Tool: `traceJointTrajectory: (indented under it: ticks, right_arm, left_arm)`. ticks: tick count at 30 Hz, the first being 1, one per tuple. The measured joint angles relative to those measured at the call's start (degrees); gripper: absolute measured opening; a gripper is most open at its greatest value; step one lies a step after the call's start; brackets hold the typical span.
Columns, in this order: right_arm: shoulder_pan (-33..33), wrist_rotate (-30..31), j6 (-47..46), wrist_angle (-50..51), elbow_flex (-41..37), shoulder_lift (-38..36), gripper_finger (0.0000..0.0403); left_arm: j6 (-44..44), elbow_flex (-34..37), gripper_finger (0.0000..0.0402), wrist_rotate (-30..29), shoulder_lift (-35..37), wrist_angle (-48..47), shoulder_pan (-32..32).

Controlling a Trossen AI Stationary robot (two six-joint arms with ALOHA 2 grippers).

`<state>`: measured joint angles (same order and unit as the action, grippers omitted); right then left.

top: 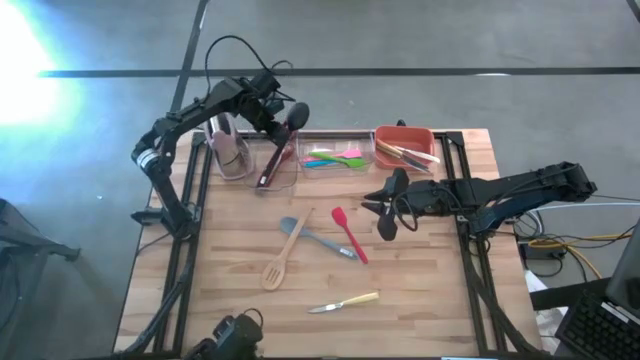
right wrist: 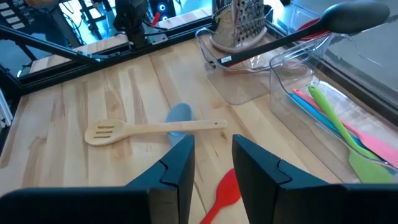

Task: Pick & Place Kitchen Items
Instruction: Put the yellow knife into the orange bin

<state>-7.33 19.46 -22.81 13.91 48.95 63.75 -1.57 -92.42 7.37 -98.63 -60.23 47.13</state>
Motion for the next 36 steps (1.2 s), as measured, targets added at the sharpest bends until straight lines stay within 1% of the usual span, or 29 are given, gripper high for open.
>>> traceJointTrajectory:
  ticks: [5,11,17,22,26,30,32,36]
  right_arm:
    - [0.0,0.0,-0.2,1.3,0.0,0.0,0.0102]
    - [0.0,-0.1,-0.2,1.3,0.0,0.0,0.0098]
    - [0.0,-0.1,-0.2,1.3,0.0,0.0,0.0088]
    - [0.0,-0.2,-0.2,1.2,0.0,0.0,0.0081]
    - [0.0,-0.2,0.1,0.3,0.0,0.0,0.0077]
    - [0.0,-0.2,0.3,-1.1,0.1,0.0,0.0073]
    - [0.0,-0.1,0.4,-2.6,0.1,0.0,0.0072]
    - [0.0,-0.1,0.5,-5.3,0.1,0.0,0.0076]
  left_arm:
    - [0.1,-2.0,0.0152,0.3,2.6,-5.9,-0.6]
    - [1.2,-2.1,0.0131,0.3,8.5,-6.4,-3.4]
    - [2.0,-2.0,0.0111,0.3,14.5,-6.3,-9.1]
    - [3.4,-2.0,0.0102,-0.2,19.3,-6.0,-15.4]
    - [5.0,-0.7,0.0099,-4.3,22.9,-3.8,-21.7]
    - [6.4,2.7,0.0099,-10.2,26.3,-0.1,-28.8]
    - [7.2,5.7,0.0098,-13.4,28.2,3.1,-32.6]
    - [8.0,13.9,0.0099,-17.6,31.8,11.1,-39.2]
